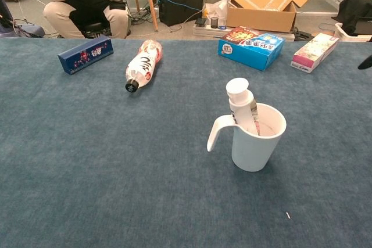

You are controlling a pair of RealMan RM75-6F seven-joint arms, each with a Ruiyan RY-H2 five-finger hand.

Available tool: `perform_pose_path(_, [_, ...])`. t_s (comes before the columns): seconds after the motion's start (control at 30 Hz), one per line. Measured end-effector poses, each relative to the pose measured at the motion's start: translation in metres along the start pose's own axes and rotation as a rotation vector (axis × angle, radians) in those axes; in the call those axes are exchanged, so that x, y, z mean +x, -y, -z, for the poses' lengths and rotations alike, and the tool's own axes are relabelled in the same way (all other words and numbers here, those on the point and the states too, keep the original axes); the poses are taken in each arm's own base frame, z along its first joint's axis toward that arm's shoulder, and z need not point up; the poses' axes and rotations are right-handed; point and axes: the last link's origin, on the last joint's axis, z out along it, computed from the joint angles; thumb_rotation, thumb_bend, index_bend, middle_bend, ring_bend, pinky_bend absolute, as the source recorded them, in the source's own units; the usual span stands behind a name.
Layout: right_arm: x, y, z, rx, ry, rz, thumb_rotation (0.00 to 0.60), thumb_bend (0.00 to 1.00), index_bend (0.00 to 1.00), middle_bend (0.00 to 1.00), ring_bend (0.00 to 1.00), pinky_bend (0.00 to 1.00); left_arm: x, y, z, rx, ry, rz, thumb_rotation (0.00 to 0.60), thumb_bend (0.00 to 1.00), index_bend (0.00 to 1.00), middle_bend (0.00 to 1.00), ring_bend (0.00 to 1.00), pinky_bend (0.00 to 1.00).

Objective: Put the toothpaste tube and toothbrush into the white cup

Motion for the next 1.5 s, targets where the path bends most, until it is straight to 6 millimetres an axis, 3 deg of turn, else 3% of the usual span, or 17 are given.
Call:
perform_pose_path(0.4, [-0.051, -0.02, 0.014, -0.014, 0.078, 0.051, 0.6, 0.2, 0.42, 0.12, 0.0, 0.19, -0.003, 0.0, -0.001, 0.003, 0.008, -0.006, 0.6, 0.0, 0.51, 0.38, 0.23, 0.28])
perform_pose_path(0.6, [-0.067, -0.023, 0.016, -0.002, 0.099, 0.063, 0.6, 0.2, 0.43, 0.12, 0.0, 0.19, -0.004, 0.0, -0.001, 0.004, 0.01, -0.008, 0.6, 0.0, 0.51, 0.38, 0.23, 0.28])
perform_pose_path(0.93, [-0.087, -0.022, 0.014, 0.018, 0.132, 0.096, 0.6, 0.2, 0.44, 0.12, 0.0, 0.19, -0.004, 0.0, -0.001, 0.005, 0.01, -0.008, 0.6, 0.0, 0.51, 0.38, 0.23, 0.28])
perform_pose_path(1.5, [-0.101, -0.009, 0.001, 0.067, 0.115, 0.127, 0.6, 0.2, 0.45, 0.12, 0.0, 0.19, -0.004, 0.0, -0.002, 0.007, 0.011, -0.008, 0.6, 0.0, 0.51, 0.38, 0.23, 0.28])
